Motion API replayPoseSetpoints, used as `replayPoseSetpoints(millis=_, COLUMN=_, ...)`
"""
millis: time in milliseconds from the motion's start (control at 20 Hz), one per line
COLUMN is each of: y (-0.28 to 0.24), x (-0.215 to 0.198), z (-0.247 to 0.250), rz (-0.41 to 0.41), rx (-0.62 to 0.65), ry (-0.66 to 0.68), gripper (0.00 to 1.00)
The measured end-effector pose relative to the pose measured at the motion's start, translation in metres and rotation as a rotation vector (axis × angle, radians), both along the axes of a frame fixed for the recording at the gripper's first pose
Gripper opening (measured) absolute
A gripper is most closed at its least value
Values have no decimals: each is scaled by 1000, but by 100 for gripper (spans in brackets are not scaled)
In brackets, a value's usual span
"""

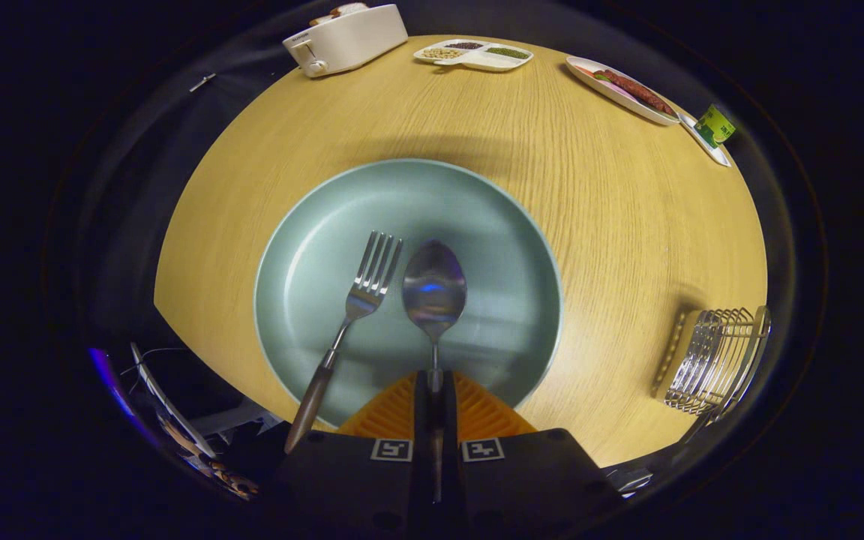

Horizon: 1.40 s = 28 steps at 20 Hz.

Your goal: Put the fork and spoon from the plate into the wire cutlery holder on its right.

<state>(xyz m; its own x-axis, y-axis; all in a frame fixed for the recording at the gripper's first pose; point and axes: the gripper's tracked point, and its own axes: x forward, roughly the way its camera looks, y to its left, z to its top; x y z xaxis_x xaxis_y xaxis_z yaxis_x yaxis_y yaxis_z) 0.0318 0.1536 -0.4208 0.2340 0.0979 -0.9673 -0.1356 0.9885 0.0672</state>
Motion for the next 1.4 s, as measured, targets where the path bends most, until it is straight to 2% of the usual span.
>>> replayPoseSetpoints(millis=100, y=-4, x=0, z=8, rz=-26, rx=26, ry=4, gripper=9)
replayPoseSetpoints(millis=300, y=-22, x=2, z=38, rz=18, rx=27, ry=-37, gripper=9)
replayPoseSetpoints(millis=400, y=-30, x=2, z=58, rz=6, rx=57, ry=-53, gripper=9)
replayPoseSetpoints(millis=650, y=-54, x=-7, z=102, rz=-61, rx=148, ry=-67, gripper=9)
replayPoseSetpoints(millis=800, y=-85, x=-13, z=129, rz=-91, rx=158, ry=-88, gripper=9)
replayPoseSetpoints(millis=950, y=-117, x=-18, z=153, rz=-161, rx=189, ry=-111, gripper=9)
replayPoseSetpoints(millis=1400, y=-202, x=-43, z=171, rz=-282, rx=178, ry=-105, gripper=9)
